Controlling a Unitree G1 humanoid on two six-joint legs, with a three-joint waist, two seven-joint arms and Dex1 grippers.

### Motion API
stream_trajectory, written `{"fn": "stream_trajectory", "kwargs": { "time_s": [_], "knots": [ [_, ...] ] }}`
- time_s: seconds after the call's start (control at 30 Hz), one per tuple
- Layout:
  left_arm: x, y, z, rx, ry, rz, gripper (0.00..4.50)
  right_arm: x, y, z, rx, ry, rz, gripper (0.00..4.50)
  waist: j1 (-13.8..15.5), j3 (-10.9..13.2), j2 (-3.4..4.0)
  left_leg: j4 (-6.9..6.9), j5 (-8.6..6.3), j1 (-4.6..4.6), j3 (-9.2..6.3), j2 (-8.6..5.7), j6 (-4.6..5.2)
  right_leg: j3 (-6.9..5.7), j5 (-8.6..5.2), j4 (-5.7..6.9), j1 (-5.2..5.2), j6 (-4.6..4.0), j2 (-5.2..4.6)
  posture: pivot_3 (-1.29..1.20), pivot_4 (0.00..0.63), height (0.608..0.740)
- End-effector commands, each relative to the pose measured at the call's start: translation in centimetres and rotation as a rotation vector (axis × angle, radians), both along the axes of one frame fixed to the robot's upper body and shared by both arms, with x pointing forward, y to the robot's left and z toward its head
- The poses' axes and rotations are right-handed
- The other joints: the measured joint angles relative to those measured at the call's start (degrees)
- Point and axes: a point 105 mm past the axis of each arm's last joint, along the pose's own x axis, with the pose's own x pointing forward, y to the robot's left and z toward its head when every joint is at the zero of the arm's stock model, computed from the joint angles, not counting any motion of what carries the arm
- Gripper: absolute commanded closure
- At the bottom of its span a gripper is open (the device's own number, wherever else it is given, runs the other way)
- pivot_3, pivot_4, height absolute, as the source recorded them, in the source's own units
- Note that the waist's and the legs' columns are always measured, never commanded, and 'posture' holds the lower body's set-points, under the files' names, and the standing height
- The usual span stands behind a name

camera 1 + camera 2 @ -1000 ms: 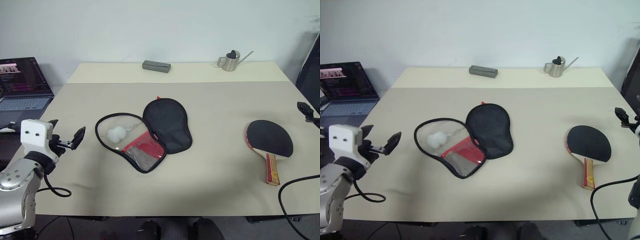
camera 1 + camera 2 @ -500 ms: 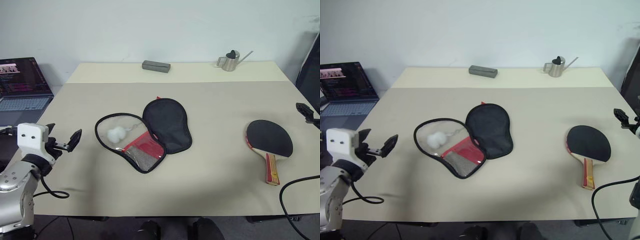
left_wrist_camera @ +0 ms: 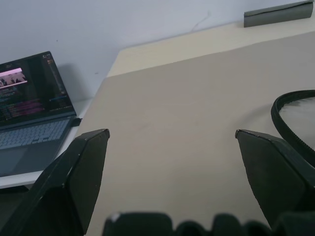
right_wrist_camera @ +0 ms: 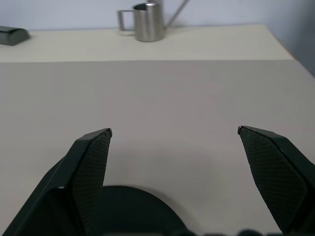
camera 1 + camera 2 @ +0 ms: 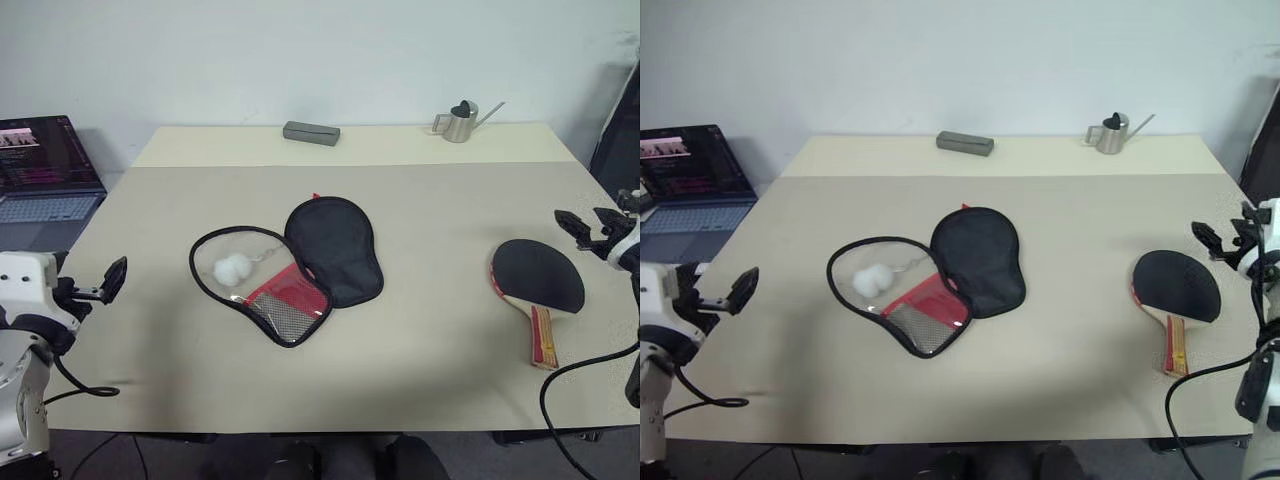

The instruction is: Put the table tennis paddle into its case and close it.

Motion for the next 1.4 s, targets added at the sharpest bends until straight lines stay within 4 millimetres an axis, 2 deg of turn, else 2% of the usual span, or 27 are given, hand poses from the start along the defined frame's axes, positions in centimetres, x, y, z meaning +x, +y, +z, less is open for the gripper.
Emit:
{"fn": "stream_trajectory", "kwargs": {
  "time_s": [0.03,0.2,0.33,0.53,0.7,0.83,1.1,1.23,1.4],
  "knots": [
    [0.1,-0.2,2.3,0.031,-0.058,-0.041,0.02,0.6,2.2,3.1,-0.003,-0.095,0.130,0.00,0.00,0.00,0.00,0.00,0.00,0.00,0.00,0.01,0.00,0.00,0.00,0.00,0.00,0.00,0.00,0.00,0.150,0.740],
    [0.6,-1.1,3.6,0.032,-0.068,-0.125,0.02,1.1,6.2,3.6,-0.041,-0.084,0.321,0.00,-0.09,0.00,0.01,0.00,0.00,0.02,-0.08,0.12,0.00,0.04,0.04,0.00,-0.01,-0.04,0.09,0.00,0.150,0.740],
    [1.1,-2.1,4.1,0.036,-0.063,-0.183,0.02,1.6,8.6,4.1,-0.060,-0.083,0.382,0.00,-0.05,0.00,0.01,0.00,-0.01,0.02,-0.11,0.25,-0.02,0.09,0.07,-0.01,-0.07,-0.09,0.19,0.00,0.150,0.740],
    [1.4,-4.1,4.0,0.032,-0.019,-0.307,0.02,1.9,11.8,4.3,-0.013,0.002,0.459,0.00,-0.06,0.00,0.01,-0.01,-0.01,0.01,-0.05,0.44,-0.03,0.25,0.16,0.00,-0.20,-0.19,0.34,0.00,0.150,0.740],
    [2.0,-5.6,3.8,0.032,0.018,-0.400,0.02,1.6,15.0,4.4,-0.043,-0.018,0.554,0.00,-0.06,0.00,0.01,-0.01,-0.02,0.03,0.03,0.55,-0.05,0.35,0.21,-0.01,-0.24,-0.25,0.48,0.00,0.150,0.740],
    [2.5,-7.3,3.9,0.041,0.037,-0.483,0.02,1.5,17.3,3.8,-0.108,-0.005,0.622,0.00,-0.03,0.00,0.00,0.00,-0.03,0.04,0.11,0.60,-0.05,0.43,0.26,-0.01,-0.26,-0.23,0.56,0.00,0.150,0.740],
    [4.2,-10.9,4.2,0.076,0.087,-0.679,0.02,2.0,21.6,2.7,-0.082,0.125,0.737,0.00,-0.23,0.00,0.00,0.00,-0.03,0.09,0.31,0.69,-0.05,0.61,0.36,-0.02,-0.31,-0.23,0.67,0.00,0.150,0.740],
    [5.0,-11.4,4.6,0.069,0.084,-0.711,0.02,2.4,23.8,2.0,-0.073,0.171,0.773,0.00,-0.31,0.00,0.00,-0.02,-0.03,0.14,0.45,0.76,-0.06,0.74,0.37,-0.01,-0.36,-0.23,0.76,0.00,0.150,0.740],
    [5.4,-11.5,4.5,0.068,0.086,-0.721,0.02,2.6,25.7,0.0,-0.037,0.280,0.795,0.00,-0.34,0.00,0.00,-0.02,-0.04,0.13,0.53,0.77,-0.07,0.85,0.40,0.01,-0.46,-0.22,0.79,0.00,0.150,0.740]
  ]
}}
